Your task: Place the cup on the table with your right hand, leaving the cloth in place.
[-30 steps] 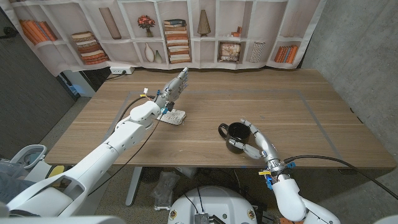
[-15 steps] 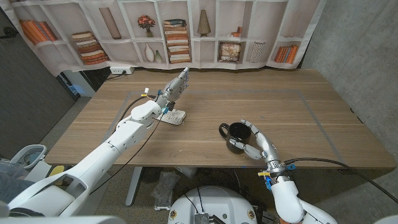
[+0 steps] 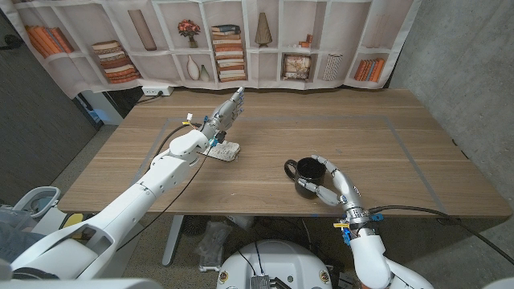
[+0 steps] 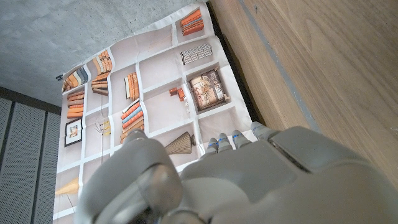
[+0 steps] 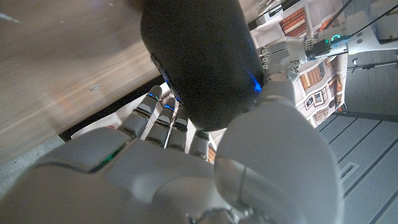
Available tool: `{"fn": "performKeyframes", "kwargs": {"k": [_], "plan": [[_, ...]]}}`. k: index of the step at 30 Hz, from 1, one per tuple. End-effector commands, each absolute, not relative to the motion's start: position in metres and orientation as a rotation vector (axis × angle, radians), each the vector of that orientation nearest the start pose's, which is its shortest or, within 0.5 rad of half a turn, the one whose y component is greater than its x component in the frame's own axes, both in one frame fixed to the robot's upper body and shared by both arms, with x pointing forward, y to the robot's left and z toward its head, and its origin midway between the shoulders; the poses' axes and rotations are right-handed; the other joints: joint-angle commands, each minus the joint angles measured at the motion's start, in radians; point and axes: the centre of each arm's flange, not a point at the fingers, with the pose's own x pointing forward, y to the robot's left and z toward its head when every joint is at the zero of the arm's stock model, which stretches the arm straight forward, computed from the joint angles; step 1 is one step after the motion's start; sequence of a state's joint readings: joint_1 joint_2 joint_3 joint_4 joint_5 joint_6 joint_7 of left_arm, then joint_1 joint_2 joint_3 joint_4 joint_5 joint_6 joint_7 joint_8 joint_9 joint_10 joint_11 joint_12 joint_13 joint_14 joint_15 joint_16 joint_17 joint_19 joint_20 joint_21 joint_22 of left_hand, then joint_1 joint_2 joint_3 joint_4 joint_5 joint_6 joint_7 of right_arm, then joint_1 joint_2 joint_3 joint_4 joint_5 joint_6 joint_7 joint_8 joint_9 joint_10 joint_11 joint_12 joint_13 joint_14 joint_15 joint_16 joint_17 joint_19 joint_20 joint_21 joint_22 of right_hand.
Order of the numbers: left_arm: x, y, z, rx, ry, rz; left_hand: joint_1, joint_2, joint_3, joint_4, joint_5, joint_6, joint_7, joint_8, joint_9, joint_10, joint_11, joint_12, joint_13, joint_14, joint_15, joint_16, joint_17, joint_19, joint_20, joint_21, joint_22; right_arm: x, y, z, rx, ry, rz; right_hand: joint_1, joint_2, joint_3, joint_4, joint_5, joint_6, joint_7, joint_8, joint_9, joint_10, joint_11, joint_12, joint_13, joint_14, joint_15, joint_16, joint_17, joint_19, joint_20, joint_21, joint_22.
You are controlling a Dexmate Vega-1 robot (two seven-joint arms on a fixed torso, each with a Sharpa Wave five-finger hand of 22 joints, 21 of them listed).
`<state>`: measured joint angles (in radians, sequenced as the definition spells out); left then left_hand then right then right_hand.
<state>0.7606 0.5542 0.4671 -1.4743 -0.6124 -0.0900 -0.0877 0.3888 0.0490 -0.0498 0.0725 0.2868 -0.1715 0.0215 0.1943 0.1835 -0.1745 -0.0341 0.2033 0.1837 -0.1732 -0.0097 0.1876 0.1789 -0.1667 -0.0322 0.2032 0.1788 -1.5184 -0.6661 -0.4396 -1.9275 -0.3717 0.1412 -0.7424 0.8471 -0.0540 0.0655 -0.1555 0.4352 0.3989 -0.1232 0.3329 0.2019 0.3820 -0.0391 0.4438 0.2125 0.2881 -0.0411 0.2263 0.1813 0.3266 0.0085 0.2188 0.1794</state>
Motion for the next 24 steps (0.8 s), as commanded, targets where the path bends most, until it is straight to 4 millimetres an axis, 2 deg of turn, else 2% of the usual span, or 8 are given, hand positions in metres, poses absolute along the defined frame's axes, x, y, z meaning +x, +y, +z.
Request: {"fn": "performKeyframes", "kwargs": {"k": [1,8,22,24], "plan": [[0.6408,0.2154,0.0174,0.104,-0.553,-0.419,0.007,0.003,-0.005,0.003,-0.002,-0.013,0.002,0.002,0.003,-0.029,-0.004,-0.001,0.003,-0.079,0.003,0.000,0.005,-0.129,-0.039,-0.002,0.003,0.4452,-0.2030,-0.1933,-0.671,-0.796,-0.171,0.100,0.083,0.009,0.000,-0.008,0.030,-0.011,0.005,-0.002,0.121,-0.104,0.011,0.002,0.026,-0.043,0.005,0.003,0.015,-0.003,0.005,0.003],[0.6411,0.2165,0.0161,0.102,-0.552,-0.418,0.007,0.004,-0.006,0.003,-0.003,-0.013,0.002,0.002,0.003,-0.029,-0.004,-0.001,0.003,-0.080,0.003,0.000,0.005,-0.130,-0.039,-0.002,0.003,0.4455,-0.2027,-0.1927,-0.661,-0.816,-0.184,0.120,0.094,0.013,0.005,-0.020,0.072,-0.022,0.012,-0.002,0.167,-0.113,0.020,-0.002,0.066,-0.064,0.007,0.005,0.040,-0.017,0.008,0.004],[0.6402,0.2204,0.0168,0.101,-0.554,-0.413,0.008,0.005,-0.008,0.003,-0.003,-0.013,0.003,0.002,0.003,-0.029,-0.004,-0.001,0.003,-0.081,0.005,0.000,0.005,-0.130,-0.040,-0.002,0.003,0.4475,-0.2018,-0.1860,-0.652,-0.831,-0.189,0.132,0.099,0.013,0.010,-0.034,0.105,-0.024,0.015,-0.002,0.201,-0.122,0.022,-0.006,0.101,-0.078,0.007,0.005,0.070,-0.023,0.014,0.005],[0.6404,0.2214,0.0169,0.102,-0.554,-0.412,0.008,0.005,-0.009,0.003,-0.003,-0.013,0.002,0.002,0.003,-0.029,-0.004,-0.001,0.003,-0.081,0.004,0.000,0.005,-0.130,-0.041,-0.002,0.003,0.4477,-0.2022,-0.1846,-0.648,-0.832,-0.188,0.135,0.103,0.013,0.012,-0.037,0.110,-0.028,0.014,-0.002,0.202,-0.122,0.020,-0.007,0.120,-0.086,0.012,0.006,0.080,-0.024,0.016,0.005]]}}
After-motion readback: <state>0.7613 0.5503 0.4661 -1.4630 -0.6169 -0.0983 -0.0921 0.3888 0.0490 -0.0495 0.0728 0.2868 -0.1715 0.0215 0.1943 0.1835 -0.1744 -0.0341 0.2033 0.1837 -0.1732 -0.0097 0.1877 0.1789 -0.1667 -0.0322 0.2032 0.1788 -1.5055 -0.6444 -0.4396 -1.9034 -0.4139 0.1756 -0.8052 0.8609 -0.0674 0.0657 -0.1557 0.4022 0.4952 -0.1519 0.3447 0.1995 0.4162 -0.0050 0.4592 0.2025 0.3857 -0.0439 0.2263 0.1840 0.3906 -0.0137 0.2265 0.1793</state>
